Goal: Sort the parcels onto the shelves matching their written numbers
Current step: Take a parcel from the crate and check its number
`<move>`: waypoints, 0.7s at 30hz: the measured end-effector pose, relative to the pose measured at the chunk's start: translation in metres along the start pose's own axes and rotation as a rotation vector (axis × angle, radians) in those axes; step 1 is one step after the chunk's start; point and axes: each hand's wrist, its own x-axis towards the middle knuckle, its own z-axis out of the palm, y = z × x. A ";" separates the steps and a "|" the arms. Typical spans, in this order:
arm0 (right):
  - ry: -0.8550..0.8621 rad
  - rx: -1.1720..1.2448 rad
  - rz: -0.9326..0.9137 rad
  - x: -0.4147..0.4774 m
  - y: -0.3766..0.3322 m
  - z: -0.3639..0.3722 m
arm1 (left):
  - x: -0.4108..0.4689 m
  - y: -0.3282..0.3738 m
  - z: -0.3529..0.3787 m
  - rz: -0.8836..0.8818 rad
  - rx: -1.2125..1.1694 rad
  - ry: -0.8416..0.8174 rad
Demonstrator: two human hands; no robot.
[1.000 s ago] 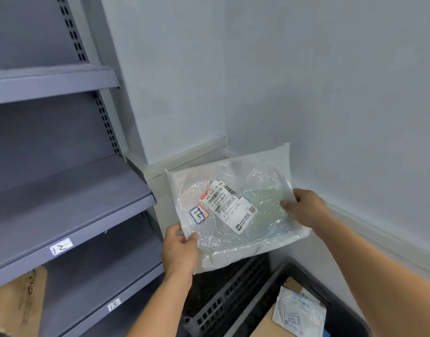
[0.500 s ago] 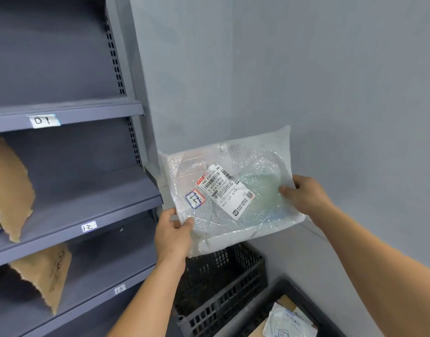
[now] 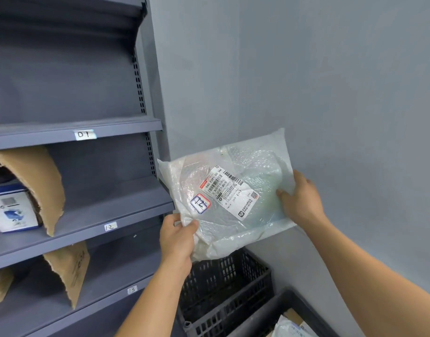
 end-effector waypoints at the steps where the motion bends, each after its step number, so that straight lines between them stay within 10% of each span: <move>1: 0.046 0.008 -0.021 -0.007 -0.001 0.004 | -0.002 0.001 0.000 0.004 -0.024 0.013; 7: 0.142 0.259 0.140 -0.066 -0.008 0.038 | -0.007 0.004 -0.007 -0.036 -0.230 0.019; 12: -0.146 0.959 0.482 -0.090 -0.020 0.070 | -0.019 -0.001 -0.012 -0.096 -0.337 -0.050; 21: -0.268 1.213 0.264 -0.077 -0.049 0.074 | -0.012 0.029 -0.059 -0.008 -0.301 -0.216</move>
